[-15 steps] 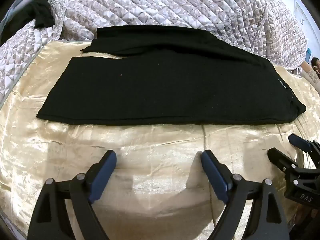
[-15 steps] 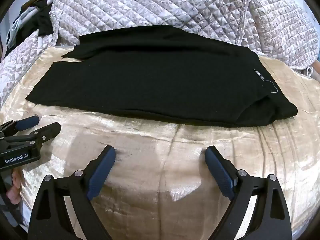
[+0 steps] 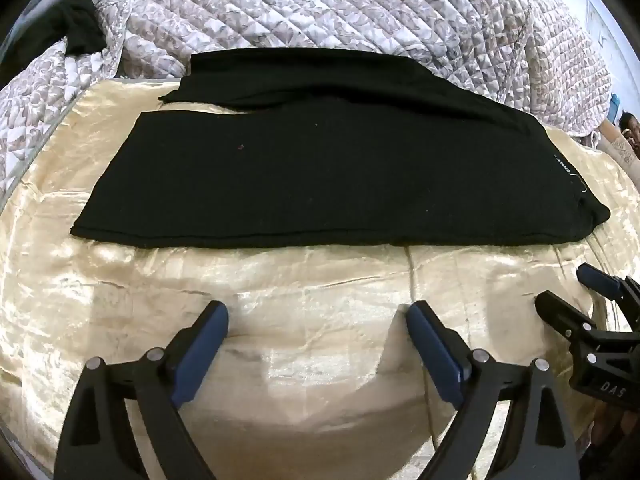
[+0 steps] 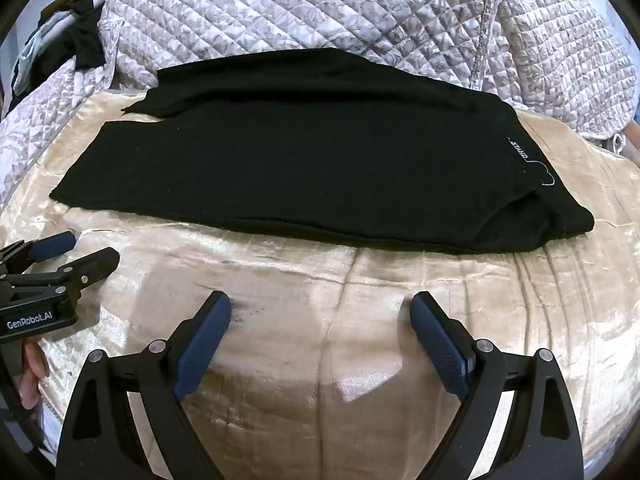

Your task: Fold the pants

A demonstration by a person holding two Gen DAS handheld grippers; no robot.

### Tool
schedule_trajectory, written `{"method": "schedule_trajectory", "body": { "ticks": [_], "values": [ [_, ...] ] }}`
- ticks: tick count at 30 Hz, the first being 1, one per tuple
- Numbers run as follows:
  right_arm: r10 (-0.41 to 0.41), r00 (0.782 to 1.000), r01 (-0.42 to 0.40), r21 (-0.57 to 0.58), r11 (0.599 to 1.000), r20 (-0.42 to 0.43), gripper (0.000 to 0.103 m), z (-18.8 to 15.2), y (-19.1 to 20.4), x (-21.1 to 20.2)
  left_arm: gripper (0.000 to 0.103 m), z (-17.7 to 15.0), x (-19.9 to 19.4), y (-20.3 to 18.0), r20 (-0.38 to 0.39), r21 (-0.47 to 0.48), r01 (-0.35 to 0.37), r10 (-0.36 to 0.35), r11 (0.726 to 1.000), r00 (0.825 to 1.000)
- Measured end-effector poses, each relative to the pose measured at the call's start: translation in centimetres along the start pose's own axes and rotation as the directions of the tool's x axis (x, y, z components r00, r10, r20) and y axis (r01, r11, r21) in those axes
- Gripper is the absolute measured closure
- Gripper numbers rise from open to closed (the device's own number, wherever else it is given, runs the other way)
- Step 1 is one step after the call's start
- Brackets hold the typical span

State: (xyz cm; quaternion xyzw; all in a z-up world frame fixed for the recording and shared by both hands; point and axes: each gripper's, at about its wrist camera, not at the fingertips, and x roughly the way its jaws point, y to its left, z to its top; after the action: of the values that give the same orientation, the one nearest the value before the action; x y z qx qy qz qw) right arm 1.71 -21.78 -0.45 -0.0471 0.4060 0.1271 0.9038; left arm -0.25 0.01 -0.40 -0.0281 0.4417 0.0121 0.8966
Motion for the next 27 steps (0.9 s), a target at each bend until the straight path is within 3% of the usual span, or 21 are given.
{"method": "schedule_trajectory", "body": {
  "ticks": [27],
  "values": [
    [-0.012,1.0,0.012,0.002,1.0,-0.004,0.011,0.16,0.17,0.13,0.007,0.17,-0.16,0.15,0.001,0.003,-0.006,0.006,1.0,1.0]
  ]
}}
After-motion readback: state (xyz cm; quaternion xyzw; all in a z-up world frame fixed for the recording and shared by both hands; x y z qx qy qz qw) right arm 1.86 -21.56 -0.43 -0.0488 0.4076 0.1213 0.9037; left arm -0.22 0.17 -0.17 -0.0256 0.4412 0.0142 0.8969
